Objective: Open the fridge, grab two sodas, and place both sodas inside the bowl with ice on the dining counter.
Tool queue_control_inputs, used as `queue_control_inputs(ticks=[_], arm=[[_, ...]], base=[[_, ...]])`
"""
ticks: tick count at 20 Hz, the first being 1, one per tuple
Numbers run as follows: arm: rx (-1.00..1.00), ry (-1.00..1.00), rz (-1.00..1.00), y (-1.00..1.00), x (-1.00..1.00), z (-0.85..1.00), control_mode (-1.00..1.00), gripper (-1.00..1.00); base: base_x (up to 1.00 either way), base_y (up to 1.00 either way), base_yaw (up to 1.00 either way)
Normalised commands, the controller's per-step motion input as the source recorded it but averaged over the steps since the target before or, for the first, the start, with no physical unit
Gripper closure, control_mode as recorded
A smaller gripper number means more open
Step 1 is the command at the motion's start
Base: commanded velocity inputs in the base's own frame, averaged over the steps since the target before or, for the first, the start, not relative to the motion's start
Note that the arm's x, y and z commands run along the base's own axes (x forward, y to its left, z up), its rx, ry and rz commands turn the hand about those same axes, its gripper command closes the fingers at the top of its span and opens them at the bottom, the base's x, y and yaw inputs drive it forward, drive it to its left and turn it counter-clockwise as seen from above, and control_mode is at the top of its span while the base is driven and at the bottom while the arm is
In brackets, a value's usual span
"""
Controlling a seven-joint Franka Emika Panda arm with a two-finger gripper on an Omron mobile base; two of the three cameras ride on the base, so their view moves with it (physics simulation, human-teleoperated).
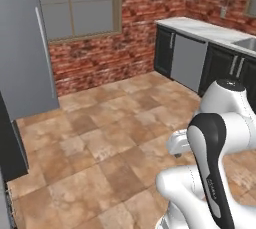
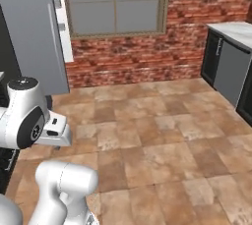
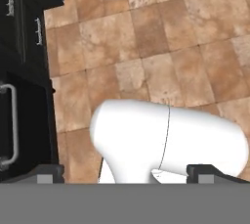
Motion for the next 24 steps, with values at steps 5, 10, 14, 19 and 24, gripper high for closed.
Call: queue_control_inputs(ticks=[5,10,14,19,24], arm=[[0.00,0.00,0.00,0.00,0.00,0.00,1.00,-1.00],[0.00,0.00,0.00,0.00,0.00,0.00,1.00,-1.00],[0.00,0.00,0.00,0.00,0.00,0.00,1.00,-1.00],[0.00,0.00,0.00,0.00,0.00,0.00,1.00,-1.00],[0.00,0.00,0.00,0.00,0.00,0.00,1.00,-1.00]], base=[[1.00,-0.30,0.18],[1.00,-0.47,0.30],[1.00,-0.45,0.34],[1.00,-0.40,0.36],[1.00,-0.37,0.39]])
